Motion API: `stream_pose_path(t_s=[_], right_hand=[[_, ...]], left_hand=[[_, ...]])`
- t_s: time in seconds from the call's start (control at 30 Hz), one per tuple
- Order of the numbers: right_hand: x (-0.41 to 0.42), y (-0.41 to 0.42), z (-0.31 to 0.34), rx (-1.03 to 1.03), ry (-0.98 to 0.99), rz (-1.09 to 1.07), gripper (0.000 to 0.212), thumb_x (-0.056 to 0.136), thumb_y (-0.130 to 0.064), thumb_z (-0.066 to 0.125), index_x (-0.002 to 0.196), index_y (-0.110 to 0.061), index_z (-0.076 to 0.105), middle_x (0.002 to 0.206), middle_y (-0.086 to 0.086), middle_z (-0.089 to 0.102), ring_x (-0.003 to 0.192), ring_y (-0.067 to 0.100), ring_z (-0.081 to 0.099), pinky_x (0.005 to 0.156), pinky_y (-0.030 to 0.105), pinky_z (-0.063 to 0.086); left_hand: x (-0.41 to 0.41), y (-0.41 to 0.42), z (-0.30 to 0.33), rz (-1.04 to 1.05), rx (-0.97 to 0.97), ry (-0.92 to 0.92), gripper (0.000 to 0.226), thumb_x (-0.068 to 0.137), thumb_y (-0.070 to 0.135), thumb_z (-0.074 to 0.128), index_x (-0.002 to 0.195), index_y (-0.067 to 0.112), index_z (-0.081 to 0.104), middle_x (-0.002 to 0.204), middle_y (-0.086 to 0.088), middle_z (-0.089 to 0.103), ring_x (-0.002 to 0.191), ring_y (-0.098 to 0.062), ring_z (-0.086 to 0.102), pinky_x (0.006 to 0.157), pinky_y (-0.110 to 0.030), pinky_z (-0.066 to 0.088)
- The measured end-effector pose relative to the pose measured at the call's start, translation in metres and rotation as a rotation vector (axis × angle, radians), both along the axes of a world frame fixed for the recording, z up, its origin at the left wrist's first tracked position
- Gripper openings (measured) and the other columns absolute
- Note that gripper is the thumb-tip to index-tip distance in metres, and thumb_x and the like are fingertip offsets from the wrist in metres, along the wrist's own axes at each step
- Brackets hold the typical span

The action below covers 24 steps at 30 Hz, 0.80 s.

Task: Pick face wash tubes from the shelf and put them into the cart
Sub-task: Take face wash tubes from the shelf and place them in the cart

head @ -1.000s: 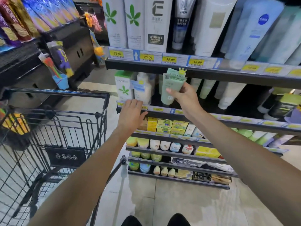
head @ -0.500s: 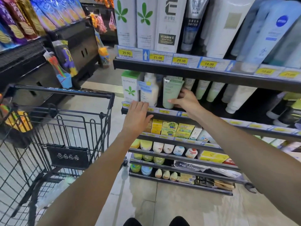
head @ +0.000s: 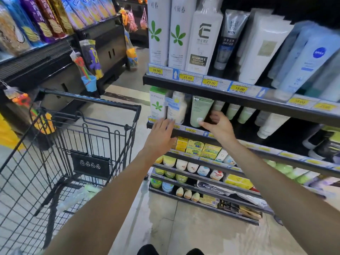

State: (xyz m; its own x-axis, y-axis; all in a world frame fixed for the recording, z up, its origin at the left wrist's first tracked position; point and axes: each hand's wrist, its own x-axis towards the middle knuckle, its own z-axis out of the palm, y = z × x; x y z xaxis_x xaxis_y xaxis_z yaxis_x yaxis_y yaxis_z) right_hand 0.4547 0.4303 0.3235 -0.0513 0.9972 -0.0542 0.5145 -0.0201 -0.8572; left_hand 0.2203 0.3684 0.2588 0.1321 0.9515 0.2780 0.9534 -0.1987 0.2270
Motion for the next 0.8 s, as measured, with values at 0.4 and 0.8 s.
stream_pose_path(t_s=[0.4,0.8], right_hand=[[-0.075,-0.141,0.022,0.064,-0.323,0.61,0.059,0.099,-0.043,0.064,0.151,-0.023,0.048,0.155,0.003,0.049,0.143,0.024,0.045,0.115,0.044,0.041],[-0.245,-0.2,-0.004,0.077,-0.412,1.097,0.055,0.102,-0.045,0.059,0.152,-0.025,0.045,0.156,-0.003,0.044,0.142,0.021,0.043,0.114,0.047,0.042]], left_hand=[[-0.042,-0.197,0.04,0.566,-0.303,-0.217,0.068,0.105,0.049,0.045,0.158,0.012,0.026,0.162,-0.013,0.032,0.151,-0.032,0.026,0.127,-0.049,0.02],[-0.127,-0.335,0.005,1.026,-0.389,-0.294,0.064,0.104,0.042,0.053,0.154,0.007,0.037,0.155,-0.019,0.043,0.143,-0.038,0.038,0.119,-0.049,0.033]])
